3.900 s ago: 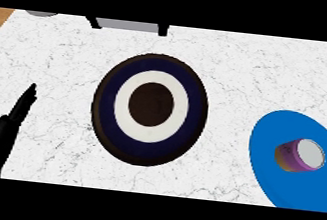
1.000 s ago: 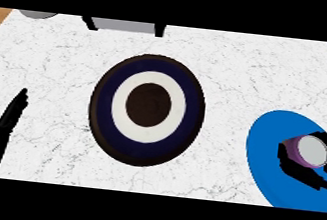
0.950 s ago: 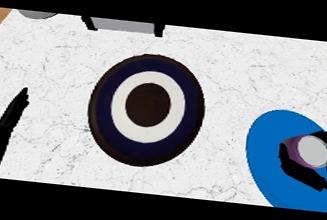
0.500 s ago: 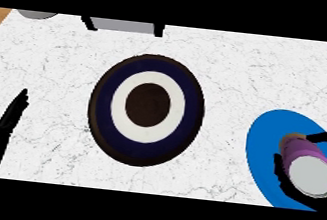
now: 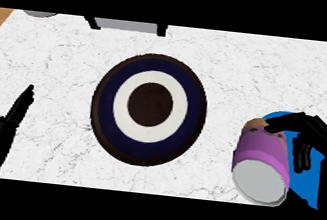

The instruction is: Pick the can from the plate and place it in the plate

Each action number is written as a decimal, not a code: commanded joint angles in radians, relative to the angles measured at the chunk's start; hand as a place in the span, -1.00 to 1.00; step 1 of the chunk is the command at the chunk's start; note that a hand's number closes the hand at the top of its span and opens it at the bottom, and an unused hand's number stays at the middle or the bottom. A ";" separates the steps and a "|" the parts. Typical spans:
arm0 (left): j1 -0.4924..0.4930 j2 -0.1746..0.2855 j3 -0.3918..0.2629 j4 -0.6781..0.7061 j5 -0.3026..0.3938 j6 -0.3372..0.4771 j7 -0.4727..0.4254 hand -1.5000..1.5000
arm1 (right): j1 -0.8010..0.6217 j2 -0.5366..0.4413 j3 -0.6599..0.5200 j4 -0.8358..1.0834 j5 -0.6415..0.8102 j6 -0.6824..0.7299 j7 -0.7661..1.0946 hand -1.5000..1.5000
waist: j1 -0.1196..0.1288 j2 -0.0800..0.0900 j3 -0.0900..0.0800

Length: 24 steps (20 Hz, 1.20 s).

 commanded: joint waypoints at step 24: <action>-0.044 -0.056 -0.022 0.018 -0.057 0.009 -0.013 0.00 | -0.702 0.298 0.201 1.052 -0.261 -0.398 0.201 -1.00 | 0.029 0.009 0.001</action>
